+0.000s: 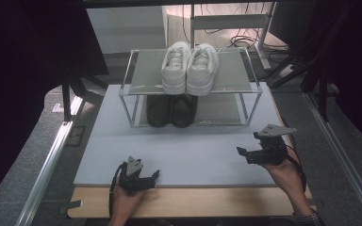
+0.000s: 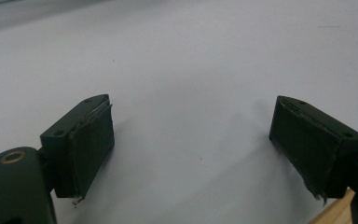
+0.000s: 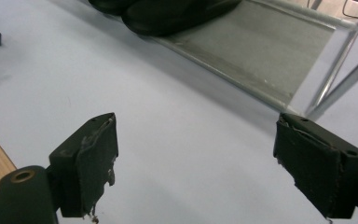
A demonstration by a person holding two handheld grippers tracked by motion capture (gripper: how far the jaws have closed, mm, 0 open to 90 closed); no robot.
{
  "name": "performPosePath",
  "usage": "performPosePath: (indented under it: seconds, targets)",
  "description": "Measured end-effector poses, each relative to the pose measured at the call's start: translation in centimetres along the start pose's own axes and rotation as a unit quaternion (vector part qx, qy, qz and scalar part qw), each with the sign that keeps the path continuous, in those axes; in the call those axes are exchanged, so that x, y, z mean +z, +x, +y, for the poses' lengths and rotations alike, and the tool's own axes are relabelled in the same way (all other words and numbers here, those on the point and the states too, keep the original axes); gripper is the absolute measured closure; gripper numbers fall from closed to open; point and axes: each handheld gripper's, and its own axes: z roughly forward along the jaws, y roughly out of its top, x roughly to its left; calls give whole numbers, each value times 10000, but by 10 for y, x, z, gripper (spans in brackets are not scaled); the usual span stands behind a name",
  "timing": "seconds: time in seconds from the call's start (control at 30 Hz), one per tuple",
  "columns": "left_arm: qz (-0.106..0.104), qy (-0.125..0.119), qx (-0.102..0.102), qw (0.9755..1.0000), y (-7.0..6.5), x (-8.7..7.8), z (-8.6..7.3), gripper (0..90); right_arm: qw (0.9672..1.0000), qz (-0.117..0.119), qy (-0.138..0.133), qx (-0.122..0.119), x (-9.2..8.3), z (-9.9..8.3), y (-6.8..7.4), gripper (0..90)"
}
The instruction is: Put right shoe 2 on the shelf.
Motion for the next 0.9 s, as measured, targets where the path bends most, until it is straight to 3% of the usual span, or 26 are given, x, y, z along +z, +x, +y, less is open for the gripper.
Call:
performPosePath:
  seconds: [0.2,0.43,0.6,0.9]
  targets:
    - [-2,10,11,10000,0,0,0,135,10000,-12,-30,77,2,-18,3,92]
    - [-1,9,12,10000,0,0,0,135,10000,-83,-25,-8,10,-35,10,3]
    - [0,9,12,10000,0,0,0,136,9999,36,-13,96,15,-45,14,2]
    - [3,8,16,10000,0,0,0,136,9999,124,-15,17,27,-69,17,0]
